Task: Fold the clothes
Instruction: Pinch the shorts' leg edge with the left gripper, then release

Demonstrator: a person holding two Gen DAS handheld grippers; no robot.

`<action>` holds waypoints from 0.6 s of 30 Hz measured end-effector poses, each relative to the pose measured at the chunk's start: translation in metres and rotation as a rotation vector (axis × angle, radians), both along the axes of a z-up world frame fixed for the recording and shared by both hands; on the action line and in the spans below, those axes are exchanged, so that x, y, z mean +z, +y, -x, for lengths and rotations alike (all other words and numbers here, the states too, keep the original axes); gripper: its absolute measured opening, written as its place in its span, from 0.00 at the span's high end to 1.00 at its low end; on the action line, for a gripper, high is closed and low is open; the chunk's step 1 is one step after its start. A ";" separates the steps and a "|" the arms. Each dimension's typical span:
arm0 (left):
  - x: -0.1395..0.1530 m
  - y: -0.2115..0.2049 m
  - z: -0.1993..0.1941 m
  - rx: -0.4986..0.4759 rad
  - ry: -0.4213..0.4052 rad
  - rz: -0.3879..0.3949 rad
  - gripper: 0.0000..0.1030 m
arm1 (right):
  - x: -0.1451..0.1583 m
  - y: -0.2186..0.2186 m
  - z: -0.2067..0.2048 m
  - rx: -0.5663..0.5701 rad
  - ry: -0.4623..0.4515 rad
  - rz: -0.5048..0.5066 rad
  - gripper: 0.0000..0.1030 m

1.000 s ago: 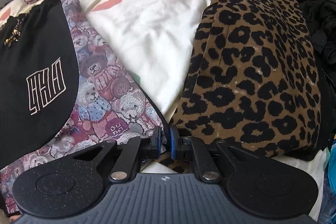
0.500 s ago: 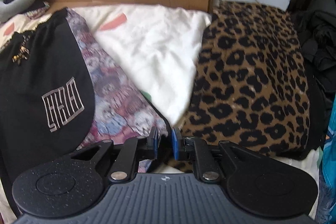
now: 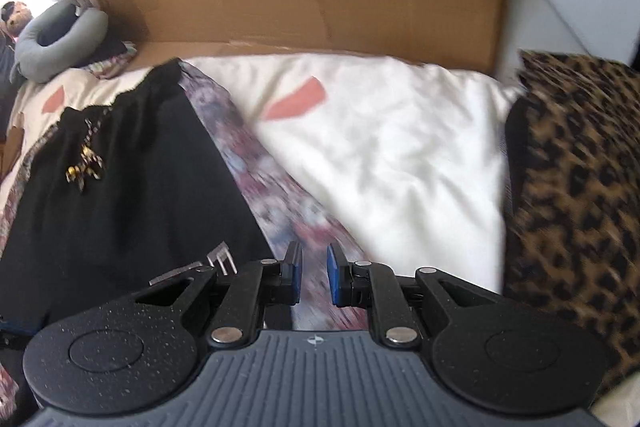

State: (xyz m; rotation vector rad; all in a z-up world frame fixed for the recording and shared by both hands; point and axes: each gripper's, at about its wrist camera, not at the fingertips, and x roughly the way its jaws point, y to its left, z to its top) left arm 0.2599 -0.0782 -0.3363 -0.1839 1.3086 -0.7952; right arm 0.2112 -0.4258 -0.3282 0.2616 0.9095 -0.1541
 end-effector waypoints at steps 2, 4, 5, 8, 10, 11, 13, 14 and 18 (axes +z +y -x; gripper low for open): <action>0.002 0.005 -0.004 0.011 -0.010 -0.004 0.87 | -0.002 0.005 -0.017 0.008 -0.015 0.009 0.88; 0.004 0.012 -0.009 0.028 -0.020 -0.007 0.87 | -0.006 0.011 -0.034 0.013 -0.030 0.012 0.88; 0.004 0.015 -0.013 0.041 -0.026 -0.010 0.87 | -0.008 0.013 -0.043 0.011 -0.037 0.011 0.88; 0.002 0.026 -0.024 0.090 -0.014 -0.011 0.87 | -0.015 0.020 -0.066 0.018 -0.043 0.005 0.88; 0.001 0.029 -0.029 0.108 -0.017 -0.014 0.87 | -0.020 0.027 -0.080 0.041 -0.043 0.013 0.88; 0.002 0.030 -0.031 0.111 -0.023 -0.019 0.87 | -0.023 0.030 -0.086 0.052 -0.046 0.016 0.88; 0.004 0.031 -0.028 0.108 -0.032 -0.026 0.87 | -0.028 0.036 -0.096 0.077 -0.047 0.023 0.88; 0.005 0.032 -0.027 0.106 -0.037 -0.030 0.87 | -0.031 0.039 -0.101 0.090 -0.042 0.030 0.89; 0.009 0.048 -0.012 0.135 -0.042 -0.043 0.87 | -0.051 0.046 -0.107 0.091 0.008 -0.007 0.94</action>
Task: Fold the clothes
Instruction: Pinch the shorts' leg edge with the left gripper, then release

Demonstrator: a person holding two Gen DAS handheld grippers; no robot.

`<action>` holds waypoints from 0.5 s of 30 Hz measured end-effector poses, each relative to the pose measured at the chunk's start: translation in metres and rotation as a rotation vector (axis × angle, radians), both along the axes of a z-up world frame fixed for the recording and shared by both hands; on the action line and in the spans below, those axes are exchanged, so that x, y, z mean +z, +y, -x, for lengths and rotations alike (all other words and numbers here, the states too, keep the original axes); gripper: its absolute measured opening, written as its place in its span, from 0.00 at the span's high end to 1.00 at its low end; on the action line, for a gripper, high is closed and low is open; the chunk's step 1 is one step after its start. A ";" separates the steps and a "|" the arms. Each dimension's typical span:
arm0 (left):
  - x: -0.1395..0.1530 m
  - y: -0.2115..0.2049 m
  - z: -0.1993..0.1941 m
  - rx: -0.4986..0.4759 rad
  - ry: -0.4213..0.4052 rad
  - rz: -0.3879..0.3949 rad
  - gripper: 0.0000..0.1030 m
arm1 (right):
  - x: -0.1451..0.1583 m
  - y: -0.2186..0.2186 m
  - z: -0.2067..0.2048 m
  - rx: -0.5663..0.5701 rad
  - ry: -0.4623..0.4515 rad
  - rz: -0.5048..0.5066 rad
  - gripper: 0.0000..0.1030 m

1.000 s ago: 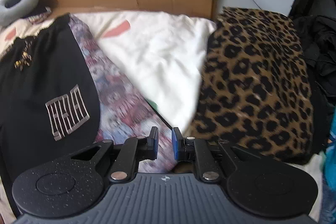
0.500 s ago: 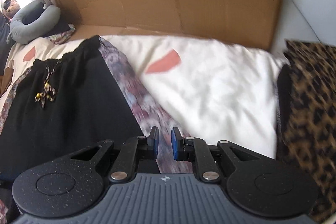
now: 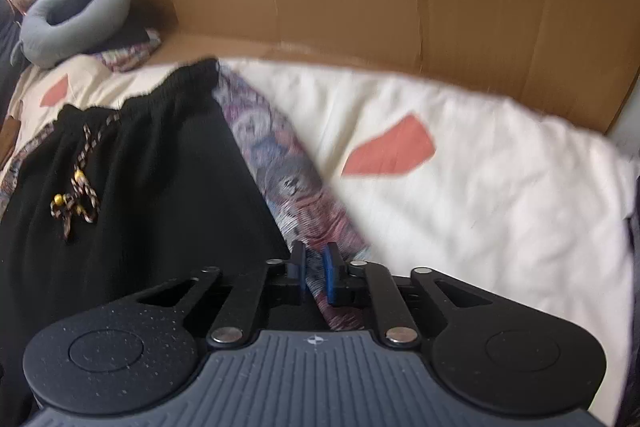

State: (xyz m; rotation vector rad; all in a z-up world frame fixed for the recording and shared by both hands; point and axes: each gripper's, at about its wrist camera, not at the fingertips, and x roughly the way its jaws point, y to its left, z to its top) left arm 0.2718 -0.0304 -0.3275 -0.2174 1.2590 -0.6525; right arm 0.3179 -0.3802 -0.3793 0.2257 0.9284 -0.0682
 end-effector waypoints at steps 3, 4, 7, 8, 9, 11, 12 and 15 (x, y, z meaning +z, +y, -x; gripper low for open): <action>0.003 0.020 0.013 0.030 0.008 -0.017 0.87 | -0.006 0.005 0.006 0.010 0.019 0.004 0.94; 0.004 0.028 0.016 0.041 0.009 -0.024 0.87 | -0.006 0.007 0.008 0.014 0.021 0.012 0.94; 0.010 0.053 0.024 0.087 0.007 -0.037 0.87 | 0.000 0.003 0.016 -0.009 0.051 -0.002 0.94; 0.013 0.061 0.025 0.109 0.000 -0.038 0.87 | 0.004 0.002 0.019 -0.014 0.057 -0.002 0.93; 0.017 0.069 0.025 0.135 -0.015 -0.042 0.87 | 0.011 0.001 0.024 -0.015 0.052 -0.005 0.93; 0.026 0.086 0.027 0.198 -0.042 -0.044 0.85 | 0.026 0.000 0.033 -0.015 0.035 -0.015 0.92; 0.030 0.095 0.028 0.231 -0.053 -0.041 0.81 | 0.033 0.000 0.038 -0.015 0.026 -0.020 0.92; 0.038 0.119 0.028 0.316 -0.087 -0.047 0.79 | 0.050 0.002 0.055 -0.031 -0.013 -0.055 0.92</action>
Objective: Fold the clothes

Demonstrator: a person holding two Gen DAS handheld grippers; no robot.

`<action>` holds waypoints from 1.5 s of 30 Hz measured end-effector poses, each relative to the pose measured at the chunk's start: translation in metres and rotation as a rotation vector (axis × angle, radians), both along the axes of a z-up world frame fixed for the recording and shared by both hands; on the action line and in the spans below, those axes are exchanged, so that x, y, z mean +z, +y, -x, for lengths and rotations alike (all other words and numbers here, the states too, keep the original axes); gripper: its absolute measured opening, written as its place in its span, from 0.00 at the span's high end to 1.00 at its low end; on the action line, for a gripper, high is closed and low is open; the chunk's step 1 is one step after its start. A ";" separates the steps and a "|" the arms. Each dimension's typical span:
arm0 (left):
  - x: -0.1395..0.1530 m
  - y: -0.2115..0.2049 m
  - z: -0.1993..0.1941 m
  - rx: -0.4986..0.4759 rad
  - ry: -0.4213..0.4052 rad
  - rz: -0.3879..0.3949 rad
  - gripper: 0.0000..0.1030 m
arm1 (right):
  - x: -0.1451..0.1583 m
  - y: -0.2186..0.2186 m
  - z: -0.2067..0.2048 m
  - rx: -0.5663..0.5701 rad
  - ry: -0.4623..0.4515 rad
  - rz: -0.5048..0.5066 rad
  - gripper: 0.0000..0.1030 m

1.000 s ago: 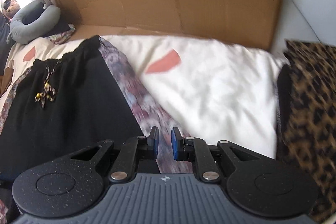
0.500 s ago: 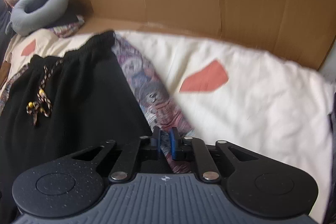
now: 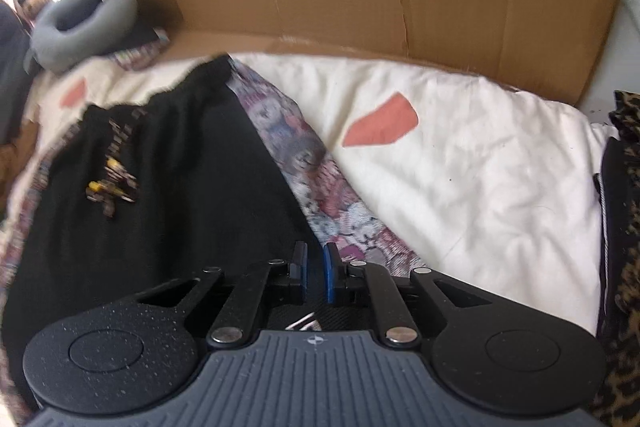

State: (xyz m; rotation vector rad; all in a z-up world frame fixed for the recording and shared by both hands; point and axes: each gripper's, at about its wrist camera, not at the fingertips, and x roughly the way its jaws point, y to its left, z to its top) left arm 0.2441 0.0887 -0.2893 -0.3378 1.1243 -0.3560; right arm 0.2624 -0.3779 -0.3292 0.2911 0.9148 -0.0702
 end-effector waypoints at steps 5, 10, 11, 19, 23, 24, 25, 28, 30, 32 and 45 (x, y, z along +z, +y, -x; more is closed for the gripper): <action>0.005 0.022 -0.002 0.061 -0.057 -0.105 0.79 | 0.016 0.022 0.024 0.005 -0.015 0.025 0.92; 0.004 0.050 0.003 0.107 -0.070 -0.190 0.79 | 0.022 0.040 0.035 0.045 -0.007 -0.023 0.92; 0.003 0.056 0.005 0.113 -0.074 -0.214 0.79 | 0.023 0.044 0.037 0.053 -0.006 -0.034 0.92; 0.001 0.091 0.013 0.159 -0.053 -0.294 0.70 | 0.027 0.077 0.049 0.132 0.015 -0.083 0.92; 0.000 0.098 0.016 0.148 -0.051 -0.355 0.63 | 0.027 0.086 0.057 0.173 0.023 -0.117 0.92; 0.000 0.099 0.018 0.139 -0.052 -0.376 0.59 | 0.026 0.088 0.059 0.181 0.027 -0.126 0.92; 0.000 0.099 0.019 0.130 -0.054 -0.399 0.57 | 0.025 0.091 0.061 0.189 0.034 -0.136 0.92; -0.002 0.100 0.024 0.093 -0.068 -0.459 0.54 | 0.019 0.099 0.067 0.216 0.058 -0.167 0.92; -0.007 0.101 0.025 0.074 -0.054 -0.491 0.53 | 0.015 0.106 0.071 0.241 0.072 -0.183 0.92; -0.013 0.102 0.023 0.071 -0.017 -0.511 0.53 | 0.011 0.113 0.074 0.268 0.086 -0.193 0.92; -0.032 0.108 0.029 0.044 0.024 -0.569 0.73 | -0.001 0.141 0.088 0.353 0.131 -0.228 0.92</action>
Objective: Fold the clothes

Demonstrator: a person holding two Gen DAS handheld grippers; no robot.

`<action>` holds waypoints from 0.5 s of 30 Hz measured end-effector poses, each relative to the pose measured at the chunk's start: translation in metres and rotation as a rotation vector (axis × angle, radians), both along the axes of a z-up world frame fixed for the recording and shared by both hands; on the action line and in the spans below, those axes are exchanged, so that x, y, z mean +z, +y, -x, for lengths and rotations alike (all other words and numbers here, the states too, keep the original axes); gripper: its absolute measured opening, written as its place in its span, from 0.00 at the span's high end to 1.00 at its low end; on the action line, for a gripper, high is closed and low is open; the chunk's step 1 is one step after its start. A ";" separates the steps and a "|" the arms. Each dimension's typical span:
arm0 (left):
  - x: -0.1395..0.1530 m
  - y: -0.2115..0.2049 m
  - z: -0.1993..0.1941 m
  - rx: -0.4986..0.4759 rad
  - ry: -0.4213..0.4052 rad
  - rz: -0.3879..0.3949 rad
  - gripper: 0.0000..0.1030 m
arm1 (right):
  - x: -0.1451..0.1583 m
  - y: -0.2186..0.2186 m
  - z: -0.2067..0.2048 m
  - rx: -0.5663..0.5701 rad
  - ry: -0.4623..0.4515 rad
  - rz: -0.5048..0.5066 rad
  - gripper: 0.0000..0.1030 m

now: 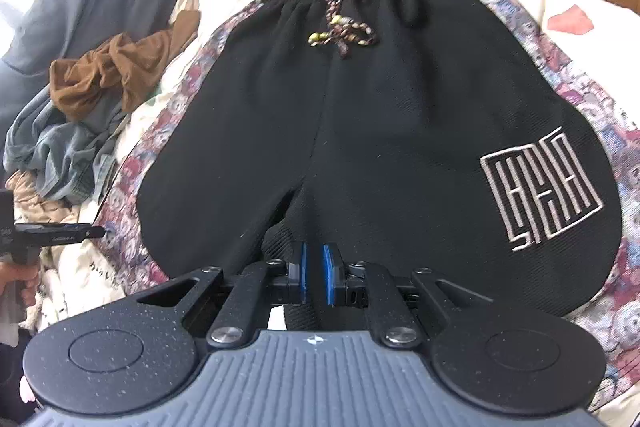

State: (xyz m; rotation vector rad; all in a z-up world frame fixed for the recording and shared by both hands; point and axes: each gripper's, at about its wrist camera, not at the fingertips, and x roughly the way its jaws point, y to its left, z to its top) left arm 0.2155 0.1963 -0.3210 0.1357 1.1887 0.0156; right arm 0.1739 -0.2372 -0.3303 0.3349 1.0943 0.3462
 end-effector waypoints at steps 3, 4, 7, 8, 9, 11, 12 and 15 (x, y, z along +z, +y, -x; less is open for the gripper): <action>-0.001 0.004 0.001 0.005 0.000 0.000 0.80 | -0.003 0.008 0.001 0.018 0.021 -0.024 0.92; -0.002 0.004 0.001 0.006 0.000 -0.002 0.81 | -0.004 0.012 0.001 0.024 0.031 -0.036 0.92; -0.001 0.007 0.000 0.012 -0.003 -0.002 0.88 | -0.010 0.022 -0.003 0.056 0.076 -0.089 0.91; -0.001 0.008 0.000 0.014 -0.003 -0.002 0.90 | -0.012 0.027 -0.004 0.063 0.091 -0.104 0.91; -0.001 0.009 0.000 0.015 -0.005 -0.004 0.91 | -0.014 0.030 -0.003 0.068 0.103 -0.115 0.91; 0.001 0.010 0.000 0.016 -0.013 -0.016 0.91 | -0.018 0.037 -0.002 0.076 0.127 -0.132 0.91; 0.001 0.012 -0.001 0.025 -0.014 -0.022 0.91 | -0.020 0.041 -0.001 0.079 0.137 -0.137 0.91; 0.001 0.015 -0.004 0.046 -0.010 -0.032 0.92 | -0.027 0.049 0.001 0.087 0.169 -0.145 0.90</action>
